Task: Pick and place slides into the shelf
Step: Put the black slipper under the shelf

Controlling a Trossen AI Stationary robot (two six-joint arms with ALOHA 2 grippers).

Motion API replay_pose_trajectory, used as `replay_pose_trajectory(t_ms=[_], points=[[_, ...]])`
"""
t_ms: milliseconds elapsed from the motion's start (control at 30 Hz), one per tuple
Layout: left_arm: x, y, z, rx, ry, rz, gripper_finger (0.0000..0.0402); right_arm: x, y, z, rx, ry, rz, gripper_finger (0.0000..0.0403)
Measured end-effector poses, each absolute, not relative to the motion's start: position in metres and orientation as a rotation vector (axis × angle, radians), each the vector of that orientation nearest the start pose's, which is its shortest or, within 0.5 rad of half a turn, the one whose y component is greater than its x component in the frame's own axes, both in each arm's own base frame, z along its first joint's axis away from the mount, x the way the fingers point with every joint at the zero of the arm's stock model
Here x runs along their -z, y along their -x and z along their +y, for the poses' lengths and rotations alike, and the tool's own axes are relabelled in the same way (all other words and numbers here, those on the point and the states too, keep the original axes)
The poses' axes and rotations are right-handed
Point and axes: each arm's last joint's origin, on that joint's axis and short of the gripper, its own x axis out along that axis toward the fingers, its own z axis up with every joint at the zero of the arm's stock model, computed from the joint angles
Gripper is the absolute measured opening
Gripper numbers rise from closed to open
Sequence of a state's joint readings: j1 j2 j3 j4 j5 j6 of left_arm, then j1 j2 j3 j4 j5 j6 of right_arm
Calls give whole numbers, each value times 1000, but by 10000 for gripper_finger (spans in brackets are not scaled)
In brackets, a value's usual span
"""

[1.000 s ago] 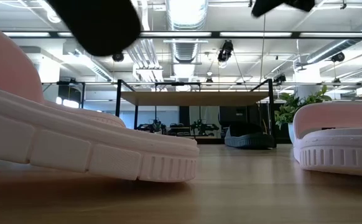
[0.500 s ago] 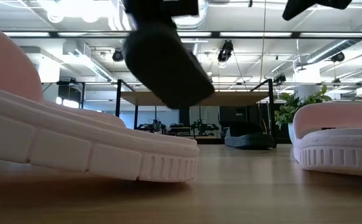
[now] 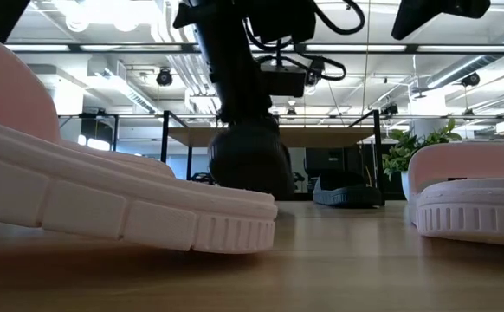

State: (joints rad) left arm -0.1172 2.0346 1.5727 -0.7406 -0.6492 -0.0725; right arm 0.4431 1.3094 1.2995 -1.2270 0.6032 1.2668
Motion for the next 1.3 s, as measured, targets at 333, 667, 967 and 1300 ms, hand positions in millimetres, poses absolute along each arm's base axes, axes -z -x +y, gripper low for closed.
replay_pose_trajectory(t_ms=[333,667,967,1300], points=[[-246,-387,-50,-390,-221,1115,230,-329,-213,83,740,-521,786,11],[-226,-338,-55,-349,275,1039,122,-329,-213,83,731,-488,795,11],[-197,-337,-38,-380,132,1022,17,-329,-213,83,730,-489,794,11],[-171,-370,-9,-354,121,1046,12,-329,-213,83,728,-495,799,11]])
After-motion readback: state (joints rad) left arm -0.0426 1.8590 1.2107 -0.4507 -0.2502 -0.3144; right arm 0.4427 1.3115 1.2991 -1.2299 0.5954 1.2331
